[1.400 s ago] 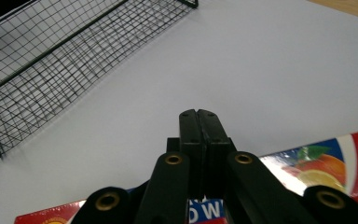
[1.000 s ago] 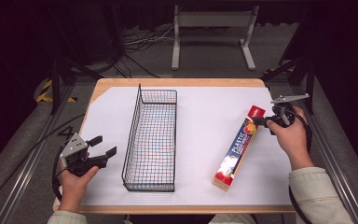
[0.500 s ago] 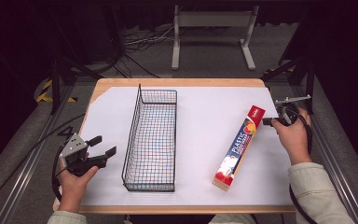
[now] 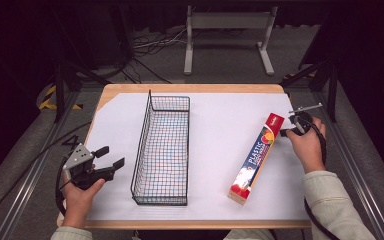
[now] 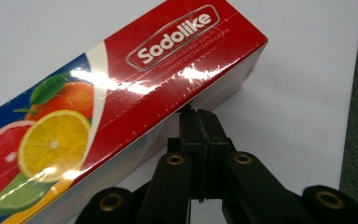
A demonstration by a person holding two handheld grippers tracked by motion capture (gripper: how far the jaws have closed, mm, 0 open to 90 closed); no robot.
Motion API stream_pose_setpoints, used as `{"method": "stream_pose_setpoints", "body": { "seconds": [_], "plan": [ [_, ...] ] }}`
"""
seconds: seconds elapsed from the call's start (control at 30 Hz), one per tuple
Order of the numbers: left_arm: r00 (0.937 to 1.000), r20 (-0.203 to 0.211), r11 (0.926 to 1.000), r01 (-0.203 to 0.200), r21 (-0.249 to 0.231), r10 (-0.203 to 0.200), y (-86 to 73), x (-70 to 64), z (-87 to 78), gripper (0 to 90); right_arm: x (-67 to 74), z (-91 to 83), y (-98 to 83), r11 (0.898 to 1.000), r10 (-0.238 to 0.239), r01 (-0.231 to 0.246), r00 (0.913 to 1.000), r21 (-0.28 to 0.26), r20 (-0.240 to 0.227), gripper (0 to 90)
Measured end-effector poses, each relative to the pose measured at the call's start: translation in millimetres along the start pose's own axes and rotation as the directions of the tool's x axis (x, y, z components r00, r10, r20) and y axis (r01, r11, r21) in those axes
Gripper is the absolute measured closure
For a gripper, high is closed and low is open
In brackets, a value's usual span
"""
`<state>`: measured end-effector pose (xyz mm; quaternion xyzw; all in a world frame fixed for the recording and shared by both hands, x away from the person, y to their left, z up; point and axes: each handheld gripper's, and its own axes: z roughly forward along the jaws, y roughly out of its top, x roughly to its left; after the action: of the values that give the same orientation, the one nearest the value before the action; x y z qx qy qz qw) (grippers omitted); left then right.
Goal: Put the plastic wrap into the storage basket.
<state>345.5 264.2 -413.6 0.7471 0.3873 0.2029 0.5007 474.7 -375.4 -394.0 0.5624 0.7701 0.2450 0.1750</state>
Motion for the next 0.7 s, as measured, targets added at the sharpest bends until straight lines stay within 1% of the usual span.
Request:
{"method": "stream_pose_setpoints", "body": {
  "seconds": [0.03,0.13,0.2,0.27,0.33,0.47,0.53,0.57,0.6,0.63,0.67,0.7],
  "plan": [
    [1.0,-0.002,1.0,0.0,0.001,0.0,-0.2,0.1,0.0,25.9,-0.1,2.1,0.3,1.0,0.006,-0.006,1.0,0.003,0.003,90.0],
    [1.0,-0.002,1.0,0.0,0.001,0.0,-0.7,0.1,0.2,25.9,0.3,7.5,2.2,1.0,0.001,-0.001,0.9999,0.005,0.01,90.0],
    [1.0,-0.002,1.0,-0.002,0.002,0.002,-0.9,0.6,0.3,25.9,0.8,9.5,4.3,1.0,-0.001,0.001,1.0,-0.006,-0.004,90.0],
    [1.0,-0.004,1.0,-0.002,0.006,0.002,-1.2,0.8,0.5,25.9,2.7,12.7,7.5,1.0,-0.019,0.019,0.9998,-0.016,-0.011,90.0],
    [1.0,-0.004,1.0,-0.002,0.004,0.002,-1.4,1.2,0.8,25.9,6.0,16.6,9.9,0.998,-0.052,0.052,0.9987,-0.024,0.0,90.0],
    [1.0,-0.003,1.0,0.002,0.003,-0.002,-1.5,1.4,0.9,26.0,9.3,22.5,14.2,0.998,-0.054,0.054,0.9984,-0.043,-0.016,90.0],
    [1.0,-0.004,1.0,-0.003,0.003,0.003,-1.5,1.6,0.8,26.0,14.8,27.3,19.2,0.996,-0.067,0.064,0.9971,-0.063,-0.036,90.0],
    [1.0,-0.003,0.9999,0.008,0.006,-0.008,-1.9,1.5,0.7,26.0,18.0,28.9,21.1,0.995,-0.079,0.077,0.9963,-0.062,-0.034,90.0],
    [1.0,-0.003,0.9999,0.008,0.006,-0.008,-1.9,1.5,0.7,26.0,18.0,28.9,21.1,0.995,-0.079,0.077,0.9963,-0.062,-0.034,90.0],
    [1.0,-0.002,1.0,0.006,0.002,-0.006,-1.9,2.0,1.2,26.0,21.7,30.6,22.9,0.994,-0.096,0.094,0.9951,-0.063,-0.026,90.0],
    [1.0,-0.002,1.0,0.007,0.003,-0.007,-1.9,2.3,1.5,26.0,29.5,34.1,25.6,0.991,-0.12,0.119,0.9924,-0.056,-0.024,90.0],
    [1.0,-0.001,1.0,0.006,0.003,-0.006,-2.0,2.2,1.7,26.1,33.2,35.8,26.7,0.991,-0.127,0.125,0.9914,-0.053,-0.032,90.0]
  ]
}}
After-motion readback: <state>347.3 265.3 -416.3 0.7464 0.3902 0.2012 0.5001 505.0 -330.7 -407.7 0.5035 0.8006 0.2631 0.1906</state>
